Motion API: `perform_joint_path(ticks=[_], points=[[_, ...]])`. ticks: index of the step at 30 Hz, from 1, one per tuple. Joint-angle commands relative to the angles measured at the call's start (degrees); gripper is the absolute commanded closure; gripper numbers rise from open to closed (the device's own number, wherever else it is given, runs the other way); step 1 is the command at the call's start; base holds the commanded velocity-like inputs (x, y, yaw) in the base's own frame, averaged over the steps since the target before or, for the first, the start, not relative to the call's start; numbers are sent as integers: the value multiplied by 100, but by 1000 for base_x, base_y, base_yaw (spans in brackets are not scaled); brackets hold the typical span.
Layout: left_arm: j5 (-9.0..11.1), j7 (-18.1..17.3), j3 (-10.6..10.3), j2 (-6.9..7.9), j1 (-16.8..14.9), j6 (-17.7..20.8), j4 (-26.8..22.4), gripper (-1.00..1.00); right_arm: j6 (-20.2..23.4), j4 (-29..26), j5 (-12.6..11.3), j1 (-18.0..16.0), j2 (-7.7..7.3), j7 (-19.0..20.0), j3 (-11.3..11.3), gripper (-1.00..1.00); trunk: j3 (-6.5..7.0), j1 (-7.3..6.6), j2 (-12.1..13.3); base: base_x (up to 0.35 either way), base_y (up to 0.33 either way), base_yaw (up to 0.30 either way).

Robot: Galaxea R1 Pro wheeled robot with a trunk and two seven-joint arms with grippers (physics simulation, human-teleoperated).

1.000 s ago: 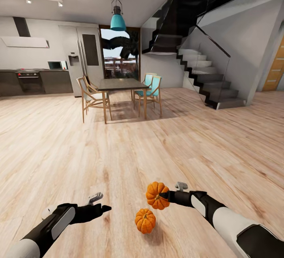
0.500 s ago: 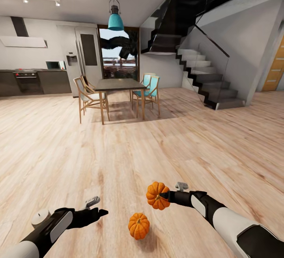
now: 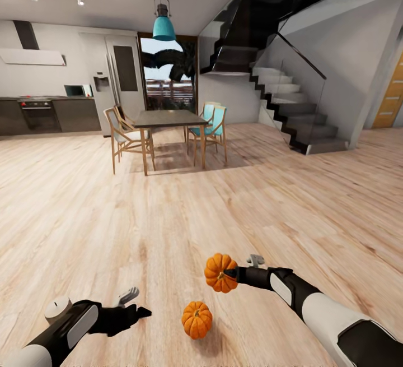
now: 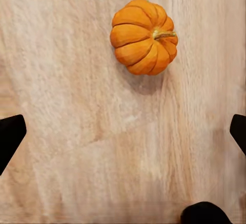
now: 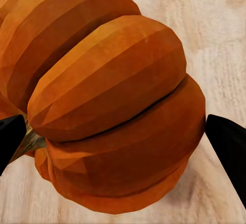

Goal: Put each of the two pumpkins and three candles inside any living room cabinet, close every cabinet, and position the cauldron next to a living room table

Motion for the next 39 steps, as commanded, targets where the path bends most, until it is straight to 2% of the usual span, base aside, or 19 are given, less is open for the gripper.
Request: perform_joint_path(ticks=[1, 7, 10, 14, 17, 22, 26, 31, 37, 39], points=[[6, -63, -25, 5, -9, 76, 2, -100, 51, -46, -37, -4, -5, -25, 17, 100, -15, -1, -3, 0, 0, 0], [8, -265, -26, -6, -32, 324, 214, -100, 459, -358, -37, -9, -7, -30, 15, 100, -71, -1, -3, 0, 0, 0], [9, -297, -26, -96, -75, 418, 448, -100, 605, -673, -37, -10, -7, -31, 15, 100, -99, -1, -3, 0, 0, 0], [9, -379, -29, -216, -283, 651, 562, -100, 969, -1142, -37, -10, -14, -36, 6, 100, -136, -1, -3, 0, 0, 0], [-3, -612, -33, -251, -382, 730, 588, -100, 1374, -1559, -41, -10, -19, -55, -6, 100, -164, -1, -3, 0, 0, 0], [-28, -1010, -35, -265, -443, 739, 593, -100, 1657, -1973, -44, -15, -30, -67, -20, 100, -211, -1, -3, 0, 0, -1], [-33, -1129, -38, -266, -482, 661, 582, -100, 1722, -2100, -39, -29, -26, -76, -23, 100, -248, -1, -3, 0, 0, -44], [-40, -1240, -51, -263, -494, 133, 595, -100, 1743, -2139, -41, -55, -44, -83, -33, 100, -294, -1, -3, 0, 0, -82], [-73, -1272, -54, -264, -574, -15, 596, -100, 1746, -2155, -45, -165, -192, -156, -44, 100, -350, -1, -3, 0, 0, -109], [-154, -1260, -60, -270, -717, -20, 600, -100, 1747, -2186, -45, -243, -325, -169, -42, 100, -369, -1, -3, 0, 0, -122]])
